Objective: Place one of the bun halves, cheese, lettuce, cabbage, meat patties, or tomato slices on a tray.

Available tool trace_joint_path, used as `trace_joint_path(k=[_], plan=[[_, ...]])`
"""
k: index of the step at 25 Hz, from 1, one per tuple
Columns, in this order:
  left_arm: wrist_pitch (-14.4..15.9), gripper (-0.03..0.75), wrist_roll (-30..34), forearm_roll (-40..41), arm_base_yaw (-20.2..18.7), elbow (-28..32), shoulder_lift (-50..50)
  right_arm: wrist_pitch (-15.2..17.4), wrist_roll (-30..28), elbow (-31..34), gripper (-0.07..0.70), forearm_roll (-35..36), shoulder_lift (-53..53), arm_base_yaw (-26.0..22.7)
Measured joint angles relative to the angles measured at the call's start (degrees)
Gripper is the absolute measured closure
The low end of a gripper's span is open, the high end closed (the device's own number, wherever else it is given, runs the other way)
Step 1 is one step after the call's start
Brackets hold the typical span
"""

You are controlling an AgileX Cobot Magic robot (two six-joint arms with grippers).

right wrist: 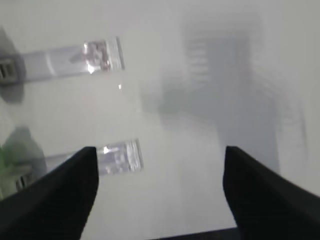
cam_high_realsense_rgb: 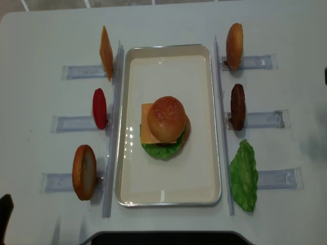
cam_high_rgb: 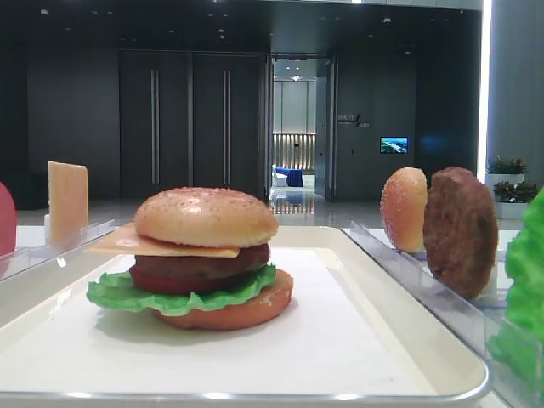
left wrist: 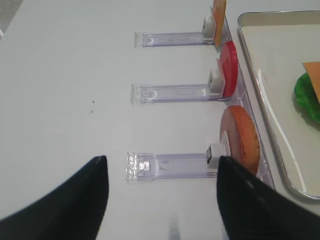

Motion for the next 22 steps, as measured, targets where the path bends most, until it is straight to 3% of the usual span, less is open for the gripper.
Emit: trace_joint_path(k=[5,12,22], plan=[[0.00,0.199,0.00,-0.02,0.00,0.00,0.00,-2.04,1.11,14.25,0.134,-0.19,-20.82,0.00],[0.00,0.199,0.00,-0.02,0.00,0.00,0.00,-3.58,0.99,25.74,0.134,-0.74,-39.33,0.00],[0.00,0.199,0.00,-0.02,0.00,0.00,0.00,-3.91,-1.83,27.08,0.145,-0.74,-60.60,0.00]])
